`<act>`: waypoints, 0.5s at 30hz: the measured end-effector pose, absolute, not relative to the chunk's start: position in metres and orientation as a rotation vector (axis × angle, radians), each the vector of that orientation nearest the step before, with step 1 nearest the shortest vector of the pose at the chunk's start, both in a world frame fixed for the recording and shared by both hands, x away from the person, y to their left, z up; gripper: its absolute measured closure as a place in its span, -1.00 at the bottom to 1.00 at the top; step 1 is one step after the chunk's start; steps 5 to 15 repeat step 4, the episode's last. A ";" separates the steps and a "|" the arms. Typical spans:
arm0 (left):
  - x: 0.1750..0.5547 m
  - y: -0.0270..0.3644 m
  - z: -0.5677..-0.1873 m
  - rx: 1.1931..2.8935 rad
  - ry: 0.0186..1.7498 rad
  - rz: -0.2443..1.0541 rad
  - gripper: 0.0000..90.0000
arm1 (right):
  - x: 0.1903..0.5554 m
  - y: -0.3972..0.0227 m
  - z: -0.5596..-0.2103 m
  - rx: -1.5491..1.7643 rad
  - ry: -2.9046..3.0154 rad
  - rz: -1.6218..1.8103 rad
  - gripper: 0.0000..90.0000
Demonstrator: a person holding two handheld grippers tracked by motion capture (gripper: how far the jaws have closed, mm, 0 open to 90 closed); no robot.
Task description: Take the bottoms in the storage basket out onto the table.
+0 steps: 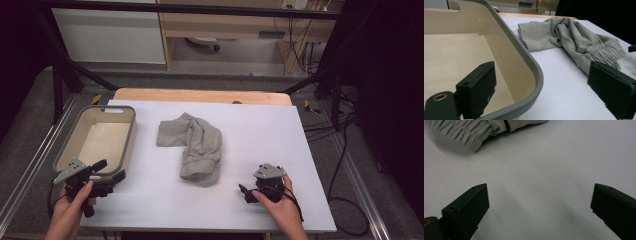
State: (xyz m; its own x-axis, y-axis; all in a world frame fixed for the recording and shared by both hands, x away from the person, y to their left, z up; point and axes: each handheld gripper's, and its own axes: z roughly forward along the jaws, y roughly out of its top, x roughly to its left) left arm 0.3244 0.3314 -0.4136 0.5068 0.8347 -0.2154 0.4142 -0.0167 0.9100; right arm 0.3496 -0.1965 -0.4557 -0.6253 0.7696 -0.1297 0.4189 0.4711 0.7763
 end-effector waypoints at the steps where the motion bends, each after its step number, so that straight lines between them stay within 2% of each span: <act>1: 0.325 0.331 -0.414 1.637 1.084 0.481 -0.82 | 0.350 -0.196 -0.456 0.982 2.259 0.999 -0.94; 15: 0.326 0.330 -0.411 1.628 1.082 0.496 -0.82 | 0.350 -0.196 -0.456 0.981 2.259 0.999 -0.94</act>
